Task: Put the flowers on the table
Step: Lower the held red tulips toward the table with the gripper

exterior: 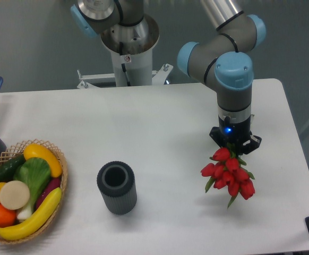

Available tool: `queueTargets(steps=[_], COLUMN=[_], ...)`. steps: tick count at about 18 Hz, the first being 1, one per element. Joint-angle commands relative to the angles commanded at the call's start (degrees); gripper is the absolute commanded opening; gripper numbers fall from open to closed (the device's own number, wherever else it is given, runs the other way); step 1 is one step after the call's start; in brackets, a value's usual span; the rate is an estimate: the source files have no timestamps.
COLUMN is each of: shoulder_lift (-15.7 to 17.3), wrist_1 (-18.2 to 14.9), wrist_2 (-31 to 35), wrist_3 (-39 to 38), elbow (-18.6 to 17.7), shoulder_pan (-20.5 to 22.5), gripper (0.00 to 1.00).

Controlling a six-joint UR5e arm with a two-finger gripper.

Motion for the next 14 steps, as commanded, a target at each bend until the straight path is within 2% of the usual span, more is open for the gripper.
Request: queueTargets(steps=[6,11,14], shoulder_lift=[-0.88,-4.04,-5.53], wrist_1=[0.09,0.7,0.79], wrist_2=[0.0,0.0,0.0], wrist_3=[-0.35,-0.7,-0.7], elbow=[-0.09,0.26,1.23], shoulder_pan=[-0.44,-1.14,-1.67], gripper=[0.03,0.04,0.1])
